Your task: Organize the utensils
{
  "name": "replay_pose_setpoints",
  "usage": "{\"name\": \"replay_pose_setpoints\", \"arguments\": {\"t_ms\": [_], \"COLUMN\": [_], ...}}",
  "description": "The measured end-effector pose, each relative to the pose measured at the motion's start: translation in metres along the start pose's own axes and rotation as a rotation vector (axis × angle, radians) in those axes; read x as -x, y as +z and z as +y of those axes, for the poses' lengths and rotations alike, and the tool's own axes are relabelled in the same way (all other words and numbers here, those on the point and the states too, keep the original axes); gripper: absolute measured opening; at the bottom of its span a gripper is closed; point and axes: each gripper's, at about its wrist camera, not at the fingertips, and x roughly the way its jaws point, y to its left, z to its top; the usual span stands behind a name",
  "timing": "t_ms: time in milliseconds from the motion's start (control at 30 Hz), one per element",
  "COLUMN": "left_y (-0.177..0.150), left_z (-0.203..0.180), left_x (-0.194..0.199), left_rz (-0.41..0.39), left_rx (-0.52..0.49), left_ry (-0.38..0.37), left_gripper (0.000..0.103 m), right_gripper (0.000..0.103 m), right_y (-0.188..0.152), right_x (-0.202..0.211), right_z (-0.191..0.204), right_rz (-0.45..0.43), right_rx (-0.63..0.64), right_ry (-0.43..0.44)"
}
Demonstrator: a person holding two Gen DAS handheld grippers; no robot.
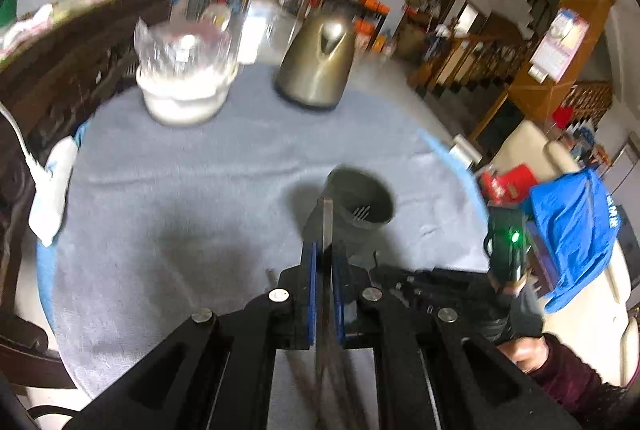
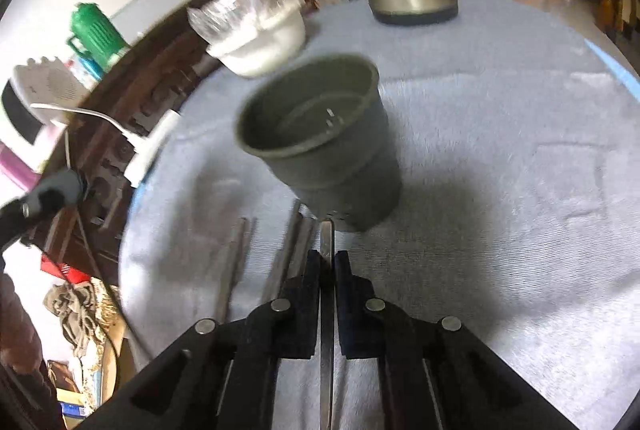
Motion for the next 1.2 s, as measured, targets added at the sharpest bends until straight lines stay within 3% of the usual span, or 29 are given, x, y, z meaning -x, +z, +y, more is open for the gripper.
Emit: {"name": "replay_pose_setpoints", "arguments": {"t_ms": [200, 467, 767, 967, 1200], "left_y": [0.012, 0.019, 0.019, 0.012, -0.031], "left_z": [-0.019, -0.041, -0.028, -0.013, 0.017], "left_x": [0.051, 0.071, 0.069, 0.066, 0.059], "left_rz": [-0.144, -0.219, -0.216, -0.184, -0.105], "left_rx": [-0.024, -0.074, -0.053, -0.031, 0.119], "left_ry": [-0.022, -0.009, 0.032, 0.051, 0.046], "left_gripper": [0.008, 0.008, 0.007, 0.007, 0.007], "right_gripper": [0.008, 0.007, 0.007, 0.007, 0.007], "right_y": [0.0, 0.015, 0.047, 0.066, 0.076], "right_x": [0.053, 0.124, 0.173, 0.186, 0.185], "right_z": [0.017, 0.045, 0.053, 0.053, 0.048], "right_rz": [-0.157, -0.399, -0.598, -0.675, -0.735], "right_rx": [0.044, 0.111, 0.072, 0.009, -0.032], "right_ry": [0.062, 0.064, 0.046, 0.042, -0.036]}}
